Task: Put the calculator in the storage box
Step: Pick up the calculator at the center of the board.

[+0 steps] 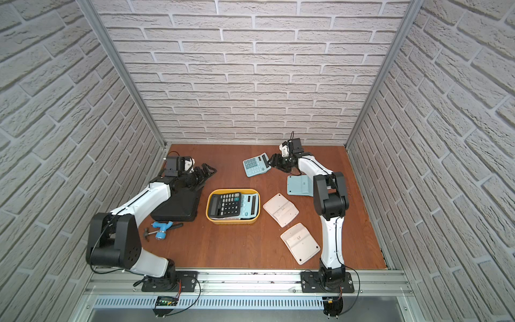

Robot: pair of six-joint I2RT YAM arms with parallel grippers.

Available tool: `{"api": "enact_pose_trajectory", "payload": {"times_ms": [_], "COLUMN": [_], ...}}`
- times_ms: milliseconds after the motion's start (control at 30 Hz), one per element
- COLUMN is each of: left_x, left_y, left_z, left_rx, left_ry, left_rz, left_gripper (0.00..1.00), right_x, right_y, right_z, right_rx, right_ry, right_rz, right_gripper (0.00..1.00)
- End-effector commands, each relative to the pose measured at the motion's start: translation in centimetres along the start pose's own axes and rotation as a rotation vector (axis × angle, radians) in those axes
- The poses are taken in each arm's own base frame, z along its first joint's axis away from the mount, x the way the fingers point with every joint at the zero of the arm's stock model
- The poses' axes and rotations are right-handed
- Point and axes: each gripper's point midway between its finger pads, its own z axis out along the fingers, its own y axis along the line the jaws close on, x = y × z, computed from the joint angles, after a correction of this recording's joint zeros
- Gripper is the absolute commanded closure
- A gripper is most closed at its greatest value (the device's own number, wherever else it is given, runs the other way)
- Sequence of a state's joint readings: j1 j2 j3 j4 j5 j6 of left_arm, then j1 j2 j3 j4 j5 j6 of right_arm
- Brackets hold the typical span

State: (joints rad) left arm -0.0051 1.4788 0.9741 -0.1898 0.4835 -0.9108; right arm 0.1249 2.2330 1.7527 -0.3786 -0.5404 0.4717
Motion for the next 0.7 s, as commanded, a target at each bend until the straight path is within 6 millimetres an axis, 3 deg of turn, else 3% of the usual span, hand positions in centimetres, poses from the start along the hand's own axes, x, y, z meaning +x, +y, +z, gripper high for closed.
{"api": "enact_pose_trajectory", "payload": {"times_ms": [0, 200, 300, 467, 667], "left_x": [1.0, 2.6, 3.1, 4.2, 5.6], "left_y": [-0.3, 0.5, 0.6, 0.8, 1.7], "left_z": [-1.5, -2.7, -3.1, -3.9, -4.4], "left_rx": [0.009, 0.004, 0.010, 0.015, 0.009], "left_ry": [-0.005, -0.012, -0.008, -0.005, 0.001], "left_rz": [0.055, 0.060, 0.058, 0.055, 0.039], "left_gripper": [0.02, 0.02, 0.02, 0.02, 0.02], "right_x": [-0.6, -1.7, -2.0, -2.0, -2.4], "right_y": [0.7, 1.9, 1.8, 1.1, 1.1], "right_z": [0.6, 2.1, 3.1, 4.4, 4.8], "right_rx": [-0.064, -0.183, -0.204, -0.205, -0.207], "right_ry": [0.035, 0.022, 0.036, 0.057, 0.057], "right_rz": [-0.021, -0.010, 0.018, 0.040, 0.047], "right_gripper": [0.32, 0.40, 0.47, 0.50, 0.61]}}
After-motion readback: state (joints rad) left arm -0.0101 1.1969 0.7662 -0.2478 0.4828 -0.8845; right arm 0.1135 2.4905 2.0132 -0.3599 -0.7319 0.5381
